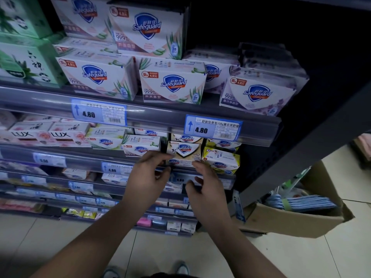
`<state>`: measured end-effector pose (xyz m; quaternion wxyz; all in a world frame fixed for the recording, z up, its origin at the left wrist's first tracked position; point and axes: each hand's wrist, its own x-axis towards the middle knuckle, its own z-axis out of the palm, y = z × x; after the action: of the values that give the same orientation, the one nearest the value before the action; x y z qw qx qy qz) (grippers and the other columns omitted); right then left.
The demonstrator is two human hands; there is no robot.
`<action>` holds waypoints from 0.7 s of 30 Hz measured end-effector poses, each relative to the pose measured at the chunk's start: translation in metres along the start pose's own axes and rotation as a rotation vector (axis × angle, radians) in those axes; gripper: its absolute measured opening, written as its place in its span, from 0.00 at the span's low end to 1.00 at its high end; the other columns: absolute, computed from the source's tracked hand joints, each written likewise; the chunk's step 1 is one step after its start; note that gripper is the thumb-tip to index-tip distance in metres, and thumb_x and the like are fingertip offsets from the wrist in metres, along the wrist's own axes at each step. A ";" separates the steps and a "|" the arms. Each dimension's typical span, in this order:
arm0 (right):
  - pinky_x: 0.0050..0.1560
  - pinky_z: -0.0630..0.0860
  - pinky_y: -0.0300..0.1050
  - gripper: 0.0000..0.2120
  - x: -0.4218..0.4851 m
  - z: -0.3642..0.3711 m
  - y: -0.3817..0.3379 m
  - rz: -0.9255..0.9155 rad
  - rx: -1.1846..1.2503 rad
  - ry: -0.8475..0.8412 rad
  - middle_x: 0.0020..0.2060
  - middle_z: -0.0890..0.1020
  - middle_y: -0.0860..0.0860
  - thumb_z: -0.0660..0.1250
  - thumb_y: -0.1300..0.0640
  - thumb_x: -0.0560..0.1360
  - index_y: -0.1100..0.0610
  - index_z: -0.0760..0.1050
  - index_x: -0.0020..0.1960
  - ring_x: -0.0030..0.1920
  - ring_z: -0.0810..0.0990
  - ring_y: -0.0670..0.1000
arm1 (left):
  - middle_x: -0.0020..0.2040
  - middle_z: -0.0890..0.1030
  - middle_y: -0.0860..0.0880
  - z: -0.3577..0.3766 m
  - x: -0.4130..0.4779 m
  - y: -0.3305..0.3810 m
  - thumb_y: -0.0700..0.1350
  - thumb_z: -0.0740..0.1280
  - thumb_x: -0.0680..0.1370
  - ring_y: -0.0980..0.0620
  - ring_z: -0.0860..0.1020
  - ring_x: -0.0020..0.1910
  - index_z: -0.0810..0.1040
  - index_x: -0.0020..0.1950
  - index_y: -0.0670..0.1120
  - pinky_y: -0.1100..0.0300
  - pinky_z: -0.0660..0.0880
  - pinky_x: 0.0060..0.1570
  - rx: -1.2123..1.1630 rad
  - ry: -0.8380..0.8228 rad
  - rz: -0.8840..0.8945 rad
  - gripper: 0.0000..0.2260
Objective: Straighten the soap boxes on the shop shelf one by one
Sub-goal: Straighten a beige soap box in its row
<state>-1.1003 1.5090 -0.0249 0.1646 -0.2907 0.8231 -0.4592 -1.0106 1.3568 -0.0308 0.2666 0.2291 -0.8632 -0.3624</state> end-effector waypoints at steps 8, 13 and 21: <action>0.50 0.69 0.28 0.25 -0.002 0.003 0.003 0.103 0.033 0.053 0.67 0.75 0.42 0.65 0.55 0.79 0.47 0.66 0.75 0.57 0.76 0.38 | 0.60 0.82 0.50 0.004 0.001 0.003 0.40 0.69 0.79 0.54 0.82 0.46 0.82 0.66 0.50 0.71 0.75 0.47 0.096 0.008 -0.091 0.16; 0.48 0.67 0.26 0.27 0.002 0.002 0.001 0.149 0.135 0.006 0.63 0.70 0.37 0.64 0.56 0.80 0.46 0.62 0.77 0.53 0.71 0.23 | 0.54 0.87 0.51 0.004 0.004 0.005 0.42 0.69 0.79 0.52 0.85 0.45 0.84 0.63 0.50 0.63 0.78 0.46 0.127 0.027 -0.127 0.14; 0.44 0.69 0.22 0.20 0.014 0.000 -0.001 0.129 0.130 0.036 0.59 0.74 0.53 0.65 0.62 0.77 0.58 0.72 0.69 0.57 0.76 0.41 | 0.41 0.85 0.57 0.008 0.004 0.001 0.45 0.75 0.76 0.65 0.82 0.43 0.84 0.55 0.47 0.76 0.72 0.42 -0.166 0.227 -0.309 0.09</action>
<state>-1.1107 1.5000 -0.0238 0.1974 -0.2172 0.8116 -0.5052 -1.0191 1.3591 -0.0337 0.3213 0.3753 -0.7493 -0.4409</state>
